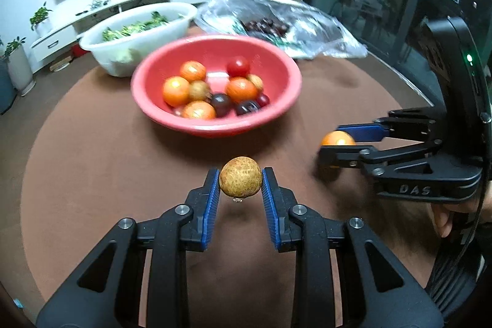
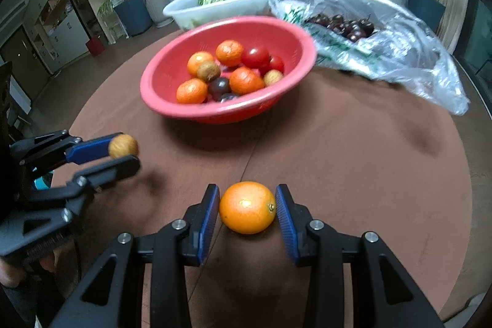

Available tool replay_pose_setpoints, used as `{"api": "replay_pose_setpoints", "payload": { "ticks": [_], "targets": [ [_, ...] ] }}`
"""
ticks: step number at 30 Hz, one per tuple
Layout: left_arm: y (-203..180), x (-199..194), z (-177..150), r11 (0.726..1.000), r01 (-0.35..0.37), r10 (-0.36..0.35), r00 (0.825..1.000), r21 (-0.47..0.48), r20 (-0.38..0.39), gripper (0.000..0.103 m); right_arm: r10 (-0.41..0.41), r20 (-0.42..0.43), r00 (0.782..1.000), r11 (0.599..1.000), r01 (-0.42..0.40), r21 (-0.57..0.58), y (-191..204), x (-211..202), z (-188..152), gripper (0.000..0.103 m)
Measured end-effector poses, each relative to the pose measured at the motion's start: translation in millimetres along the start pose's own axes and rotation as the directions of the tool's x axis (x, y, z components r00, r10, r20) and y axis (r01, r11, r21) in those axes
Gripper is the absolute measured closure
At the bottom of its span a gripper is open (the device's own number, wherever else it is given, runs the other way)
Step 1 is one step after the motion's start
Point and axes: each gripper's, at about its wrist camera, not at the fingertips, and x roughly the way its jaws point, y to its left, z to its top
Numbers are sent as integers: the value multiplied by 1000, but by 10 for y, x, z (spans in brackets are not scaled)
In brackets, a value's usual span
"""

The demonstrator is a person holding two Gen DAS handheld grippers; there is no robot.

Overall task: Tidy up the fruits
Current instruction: 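Grasp the last brown potato with the left tool while the right tool holds the orange, then carry the potato and orange over the red basin with both tools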

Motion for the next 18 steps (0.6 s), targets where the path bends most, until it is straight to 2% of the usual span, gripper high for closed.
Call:
{"api": "replay_pose_setpoints", "payload": {
  "ticks": [5,9,14,18],
  "targets": [
    [236,-160,190,999,-33,35,998,-39,43,77,-17,55,998,1000,16,11,-126,-215,151,62],
    [387,-235,432,997,-59,63,995,-48,81,77,-21,108,994,1000,20,12,-192,-376,411,62],
    [459,-82,802,997,-74,76,993,-33,87,77,-13,178,984,999,21,-42,-61,-460,834,62],
    [449,185,1020,997,-80,81,994,-20,71,77,4,189,982,996,13,-87,85,-320,1107,62]
  ]
}}
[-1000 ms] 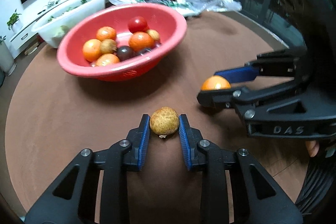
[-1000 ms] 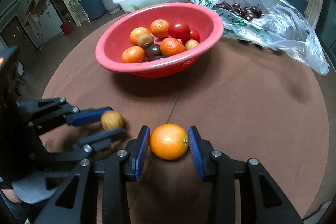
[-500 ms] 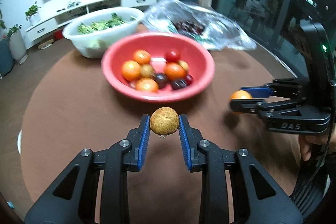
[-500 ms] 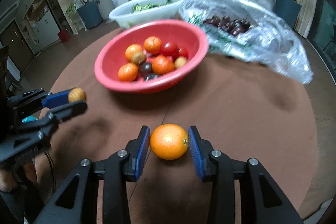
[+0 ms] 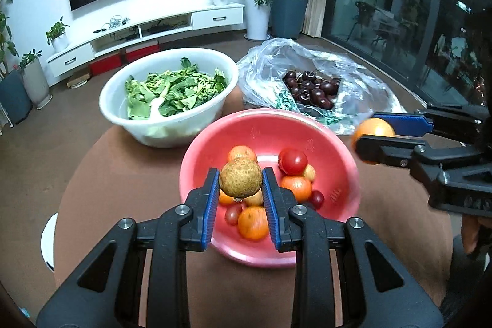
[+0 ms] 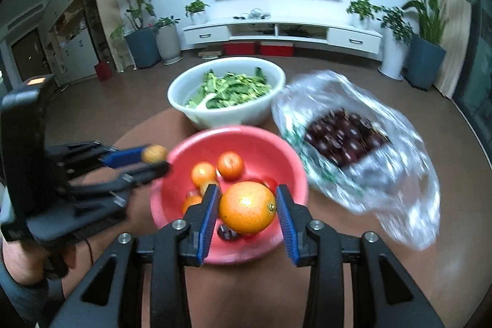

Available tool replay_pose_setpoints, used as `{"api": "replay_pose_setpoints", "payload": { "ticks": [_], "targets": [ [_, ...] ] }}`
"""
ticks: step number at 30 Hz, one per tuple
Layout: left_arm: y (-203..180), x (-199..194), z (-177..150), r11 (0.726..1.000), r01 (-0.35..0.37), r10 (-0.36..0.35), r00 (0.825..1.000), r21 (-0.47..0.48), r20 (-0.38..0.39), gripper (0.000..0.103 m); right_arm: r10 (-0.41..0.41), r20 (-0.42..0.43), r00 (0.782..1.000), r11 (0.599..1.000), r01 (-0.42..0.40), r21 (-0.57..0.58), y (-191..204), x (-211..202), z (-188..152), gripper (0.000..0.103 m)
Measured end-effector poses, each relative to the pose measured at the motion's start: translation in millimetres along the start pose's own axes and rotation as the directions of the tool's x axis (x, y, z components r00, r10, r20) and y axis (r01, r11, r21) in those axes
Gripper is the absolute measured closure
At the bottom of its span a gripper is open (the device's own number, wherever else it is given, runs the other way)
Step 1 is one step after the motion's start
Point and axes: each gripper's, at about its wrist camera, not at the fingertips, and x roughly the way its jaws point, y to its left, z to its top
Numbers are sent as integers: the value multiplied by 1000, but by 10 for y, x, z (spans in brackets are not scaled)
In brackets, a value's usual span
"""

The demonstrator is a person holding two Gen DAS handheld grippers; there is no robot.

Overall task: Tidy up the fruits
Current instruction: 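Carry the potato and orange over the red basin with both tools, then open both tools to drop the potato and orange into the basin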

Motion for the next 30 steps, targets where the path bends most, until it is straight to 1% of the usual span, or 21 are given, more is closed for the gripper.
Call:
{"api": "replay_pose_setpoints", "payload": {
  "ticks": [4,7,11,17,22,26,28,29,30],
  "targets": [
    [19,324,-5,1000,7,-7,999,-15,-36,77,-9,-26,1000,998,7,-63,130,334,148,62],
    [43,520,-53,1000,13,-14,998,-21,-55,77,-17,-49,999,996,13,-89,177,512,147,62],
    [74,669,-89,999,15,-17,998,-29,-65,77,-36,-83,996,994,27,-103,163,753,131,62],
    [82,761,-117,999,10,-12,998,-34,-63,77,-46,-90,995,993,36,-113,155,861,108,62],
    [87,778,-147,999,-1,-2,998,-40,-68,77,-47,-88,995,989,34,-147,234,905,118,62],
    [101,778,-154,999,-13,10,998,-48,-66,77,-47,-86,995,988,33,-153,250,925,121,62],
    [92,779,-149,999,-16,13,998,-46,-66,71,-49,-83,995,988,36,-150,244,934,121,62],
    [87,768,-149,999,-8,5,998,-45,-62,62,-51,-82,995,988,39,-150,243,934,118,62],
    [69,759,-147,999,-14,11,998,-39,-57,61,-54,-83,995,988,41,-151,242,937,115,62]
  ]
}}
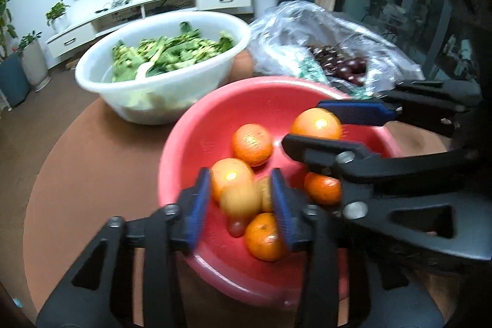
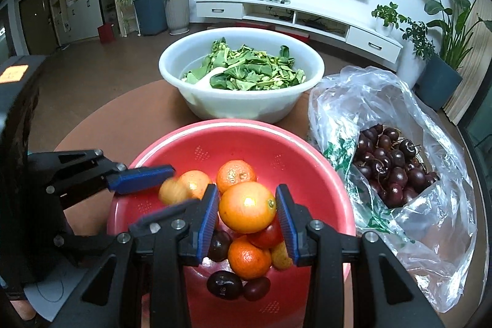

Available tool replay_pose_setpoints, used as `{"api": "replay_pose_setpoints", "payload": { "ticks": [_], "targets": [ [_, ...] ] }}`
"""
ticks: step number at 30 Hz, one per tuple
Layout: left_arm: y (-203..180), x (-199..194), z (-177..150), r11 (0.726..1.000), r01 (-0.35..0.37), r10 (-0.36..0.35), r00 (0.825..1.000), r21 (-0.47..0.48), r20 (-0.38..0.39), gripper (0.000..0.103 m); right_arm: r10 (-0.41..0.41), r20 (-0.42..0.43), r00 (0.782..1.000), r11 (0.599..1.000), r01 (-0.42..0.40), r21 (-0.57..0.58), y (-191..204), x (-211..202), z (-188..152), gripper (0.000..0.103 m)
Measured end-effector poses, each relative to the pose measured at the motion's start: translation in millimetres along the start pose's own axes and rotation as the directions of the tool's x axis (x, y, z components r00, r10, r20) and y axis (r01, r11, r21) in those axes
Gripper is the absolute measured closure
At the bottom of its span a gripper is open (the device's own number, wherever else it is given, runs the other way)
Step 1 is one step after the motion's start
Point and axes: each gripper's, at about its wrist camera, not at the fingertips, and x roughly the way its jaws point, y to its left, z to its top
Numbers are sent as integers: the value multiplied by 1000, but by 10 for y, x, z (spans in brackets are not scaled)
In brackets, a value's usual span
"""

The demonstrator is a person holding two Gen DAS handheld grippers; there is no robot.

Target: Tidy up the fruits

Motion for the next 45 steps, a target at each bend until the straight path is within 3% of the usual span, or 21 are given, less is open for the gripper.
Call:
{"api": "replay_pose_setpoints", "payload": {
  "ticks": [11,16,19,21,22,23,29,34,38,39,45],
  "targets": [
    [-16,-71,-24,1000,-19,19,1000,-1,12,53,9,-10,1000,1000,-9,17,-36,-45,-40,61],
    [-42,-190,-58,999,-31,31,999,-11,30,44,10,0,1000,999,-10,32,-60,-130,-84,60],
    [-55,-323,-77,998,-63,64,996,-21,59,22,5,19,1000,999,-6,52,-100,-246,-126,59],
    [-56,-458,-105,996,-78,80,992,-32,94,2,-3,39,999,997,0,78,-138,-356,-160,51],
    [-59,-529,-124,996,-84,88,990,-37,113,0,-8,52,999,995,3,95,-159,-421,-179,42],
    [-66,-639,-153,995,-95,100,984,-44,146,0,-11,71,997,994,3,114,-183,-505,-209,35],
    [-245,-1244,-336,984,-171,179,951,-56,252,0,-44,207,977,982,4,189,-198,-1032,-462,13],
    [-543,-1764,-556,967,-244,255,914,-73,315,0,-110,338,935,974,34,223,-118,-1547,-749,0],
    [-809,-2115,-752,929,-355,369,870,-105,327,0,-139,388,911,972,50,230,-47,-1889,-879,0],
    [-866,-2187,-796,925,-364,379,868,-107,322,0,-148,393,907,970,55,238,-38,-1967,-912,0],
    [-1026,-2477,-1033,935,-312,349,897,-170,272,0,-175,406,897,957,58,283,22,-2449,-1167,0]
  ]
}}
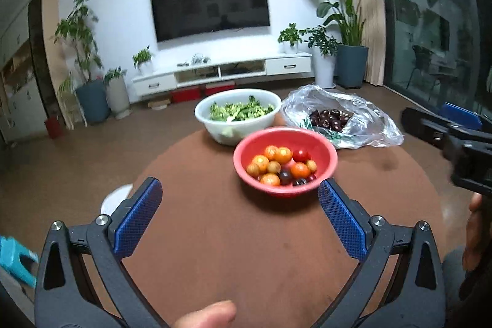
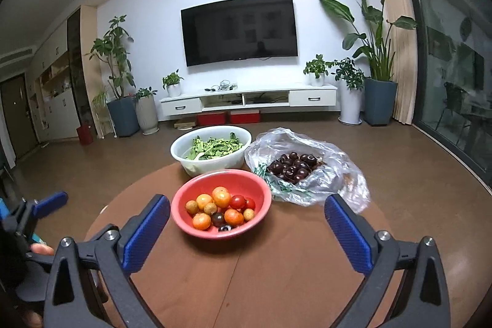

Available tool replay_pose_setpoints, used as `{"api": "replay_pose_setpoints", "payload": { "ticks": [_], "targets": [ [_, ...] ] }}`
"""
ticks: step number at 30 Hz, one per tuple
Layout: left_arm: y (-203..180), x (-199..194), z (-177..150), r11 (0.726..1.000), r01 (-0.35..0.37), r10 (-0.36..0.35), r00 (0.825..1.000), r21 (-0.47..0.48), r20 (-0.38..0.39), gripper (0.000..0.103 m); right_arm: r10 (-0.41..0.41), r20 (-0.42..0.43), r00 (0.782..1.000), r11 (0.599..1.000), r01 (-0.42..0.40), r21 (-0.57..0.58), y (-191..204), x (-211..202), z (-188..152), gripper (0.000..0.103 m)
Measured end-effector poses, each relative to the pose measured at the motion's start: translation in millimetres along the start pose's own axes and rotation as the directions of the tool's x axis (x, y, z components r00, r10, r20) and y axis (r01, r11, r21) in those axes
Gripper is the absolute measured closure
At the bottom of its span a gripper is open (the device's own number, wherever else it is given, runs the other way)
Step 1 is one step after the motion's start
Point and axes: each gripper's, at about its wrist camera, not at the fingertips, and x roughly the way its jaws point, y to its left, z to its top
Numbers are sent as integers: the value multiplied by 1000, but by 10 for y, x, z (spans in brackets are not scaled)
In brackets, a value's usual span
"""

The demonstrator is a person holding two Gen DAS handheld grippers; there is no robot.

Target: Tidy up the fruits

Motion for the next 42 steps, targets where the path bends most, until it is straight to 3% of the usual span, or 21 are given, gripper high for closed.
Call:
{"api": "replay_pose_setpoints", "payload": {
  "ticks": [7,17,23,42],
  "targets": [
    [32,-197,-284,997,-45,38,995,-67,-90,0,-56,-6,998,998,56,6,-26,-371,-219,0],
    [55,-146,-696,993,-50,28,980,-103,-198,0,-92,-119,989,996,94,10,-23,-350,-626,0],
    [66,-39,-795,993,-49,24,974,-107,-224,0,-89,-161,983,996,88,-13,58,-287,-823,0],
    [153,176,-848,990,-55,21,968,-130,-252,0,-89,-201,976,996,85,-29,119,-207,-929,0]
  ]
}}
